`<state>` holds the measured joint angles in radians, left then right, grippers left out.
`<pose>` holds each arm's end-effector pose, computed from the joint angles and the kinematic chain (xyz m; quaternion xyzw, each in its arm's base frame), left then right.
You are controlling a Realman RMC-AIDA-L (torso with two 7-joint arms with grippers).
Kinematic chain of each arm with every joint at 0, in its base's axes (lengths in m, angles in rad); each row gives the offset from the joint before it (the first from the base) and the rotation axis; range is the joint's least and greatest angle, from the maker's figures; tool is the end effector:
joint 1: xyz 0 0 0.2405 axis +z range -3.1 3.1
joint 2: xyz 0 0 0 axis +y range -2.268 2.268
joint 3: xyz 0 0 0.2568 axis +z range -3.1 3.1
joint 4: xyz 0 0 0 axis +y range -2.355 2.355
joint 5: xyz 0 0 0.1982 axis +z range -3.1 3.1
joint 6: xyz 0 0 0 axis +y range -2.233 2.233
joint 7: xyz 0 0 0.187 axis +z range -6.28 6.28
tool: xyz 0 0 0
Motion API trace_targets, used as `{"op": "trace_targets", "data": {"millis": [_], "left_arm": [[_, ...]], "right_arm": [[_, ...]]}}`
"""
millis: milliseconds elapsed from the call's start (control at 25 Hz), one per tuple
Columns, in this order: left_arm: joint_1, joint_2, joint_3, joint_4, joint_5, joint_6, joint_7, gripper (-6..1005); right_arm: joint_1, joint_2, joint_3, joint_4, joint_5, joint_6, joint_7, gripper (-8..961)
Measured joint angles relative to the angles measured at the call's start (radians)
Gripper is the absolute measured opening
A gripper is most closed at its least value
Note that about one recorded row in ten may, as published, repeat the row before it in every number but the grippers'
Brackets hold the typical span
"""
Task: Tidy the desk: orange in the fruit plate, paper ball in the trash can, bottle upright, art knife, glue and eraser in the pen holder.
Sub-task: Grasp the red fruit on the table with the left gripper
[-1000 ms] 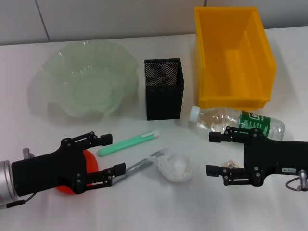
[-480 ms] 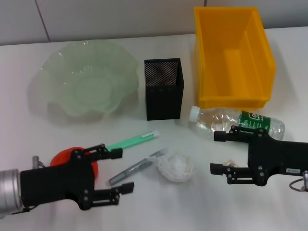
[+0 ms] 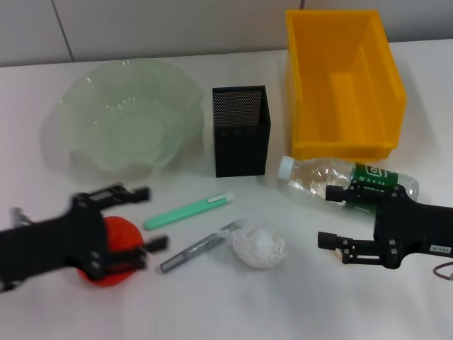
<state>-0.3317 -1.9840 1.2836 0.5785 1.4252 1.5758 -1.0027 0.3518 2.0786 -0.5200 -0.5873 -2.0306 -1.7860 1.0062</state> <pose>-0.2414 0.2710 -0.0516 -0.9466 -0.0792 -0.2975 0.0956 0.2740 0.2626 -0.0260 -0.9315 0.1389 0.3001 0.1517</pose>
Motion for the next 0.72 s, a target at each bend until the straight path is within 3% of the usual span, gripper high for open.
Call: {"op": "trace_targets", "data": {"millis": [40,80,160,720], "left_arm": [[0.000,0.000,0.000,0.000,0.000,0.000,0.000,799],[0.027,0.009,-0.106,0.009,0.017,0.012,-0.008,799],[0.032,0.011,-0.132,0.008,0.033,0.004,-0.011,798],[0.044,-0.012,-0.165,0.005,0.177,-0.178,-0.098,786]], "right_arm": [[0.000,0.000,0.000,0.000,0.001,0.001,0.000,784],[0.000,0.000,0.000,0.000,0.002,0.002,0.000,784],[0.000,0.000,0.000,0.000,0.005,0.003,0.000,784],[0.003,0.000,0.000,0.003,0.017,0.006,-0.028,785]]}}
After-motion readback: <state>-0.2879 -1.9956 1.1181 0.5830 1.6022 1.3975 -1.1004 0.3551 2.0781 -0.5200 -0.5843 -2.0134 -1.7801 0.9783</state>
